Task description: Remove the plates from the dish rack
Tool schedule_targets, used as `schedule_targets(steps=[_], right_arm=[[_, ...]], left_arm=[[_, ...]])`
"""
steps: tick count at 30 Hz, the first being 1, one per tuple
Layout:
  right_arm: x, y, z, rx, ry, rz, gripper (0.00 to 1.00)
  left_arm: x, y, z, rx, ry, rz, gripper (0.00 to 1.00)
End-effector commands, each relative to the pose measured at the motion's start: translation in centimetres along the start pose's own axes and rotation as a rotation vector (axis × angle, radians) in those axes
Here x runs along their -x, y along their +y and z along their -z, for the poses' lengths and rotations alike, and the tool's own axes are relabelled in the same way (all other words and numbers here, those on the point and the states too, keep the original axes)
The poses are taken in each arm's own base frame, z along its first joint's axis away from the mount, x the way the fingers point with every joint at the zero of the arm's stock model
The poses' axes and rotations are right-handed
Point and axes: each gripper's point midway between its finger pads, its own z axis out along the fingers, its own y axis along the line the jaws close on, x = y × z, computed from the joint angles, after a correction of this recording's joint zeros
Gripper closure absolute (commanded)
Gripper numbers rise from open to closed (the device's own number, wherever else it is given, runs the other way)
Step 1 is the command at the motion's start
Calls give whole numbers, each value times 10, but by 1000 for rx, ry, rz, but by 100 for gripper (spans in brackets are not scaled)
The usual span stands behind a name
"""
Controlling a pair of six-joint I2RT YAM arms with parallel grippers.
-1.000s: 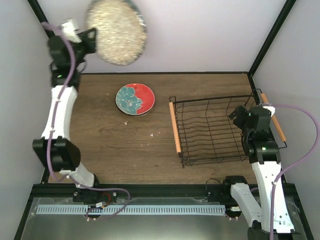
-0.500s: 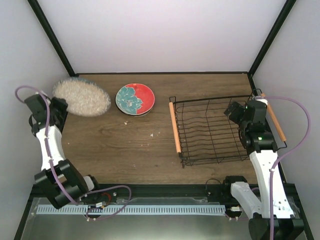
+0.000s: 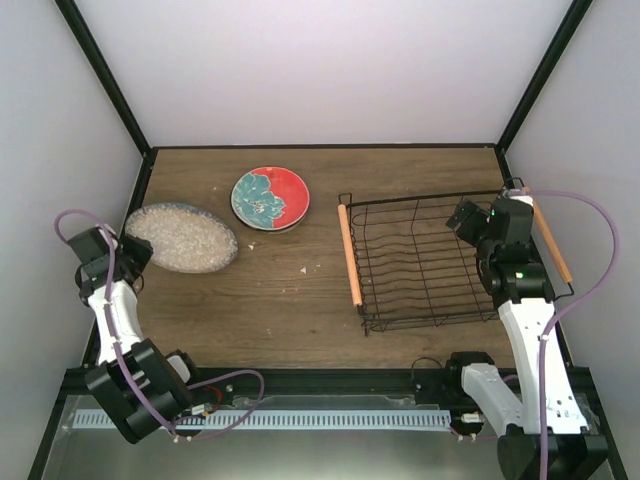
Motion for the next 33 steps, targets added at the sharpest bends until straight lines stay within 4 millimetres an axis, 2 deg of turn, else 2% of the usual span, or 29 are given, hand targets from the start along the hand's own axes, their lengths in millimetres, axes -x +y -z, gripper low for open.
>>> schedule_targets(steps=[1, 7, 15, 18, 20, 24, 30, 32, 33], right_arm=[[8, 3, 11, 14, -36, 11, 0], [4, 1, 9, 11, -29, 7, 0], [4, 2, 7, 12, -29, 5, 0], [3, 1, 7, 10, -30, 5, 0], [3, 1, 6, 9, -29, 6, 0], [3, 1, 6, 10, -28, 5, 0], [4, 3, 6, 15, -29, 3, 0], [4, 2, 6, 16, -31, 1, 0], [4, 2, 7, 14, -32, 1, 0]], left_arm=[[16, -34, 16, -140, -76, -72, 96], [3, -22, 13, -102, -32, -66, 96], [-37, 19, 7, 40, 87, -36, 95], [-48, 36, 6, 105, 117, -33, 80], [-55, 43, 6, 124, 131, -35, 74], [-58, 47, 4, 136, 133, -24, 60], [-59, 53, 3, 163, 139, -15, 46], [-60, 54, 2, 172, 146, -10, 32], [-61, 56, 2, 177, 151, -8, 20]])
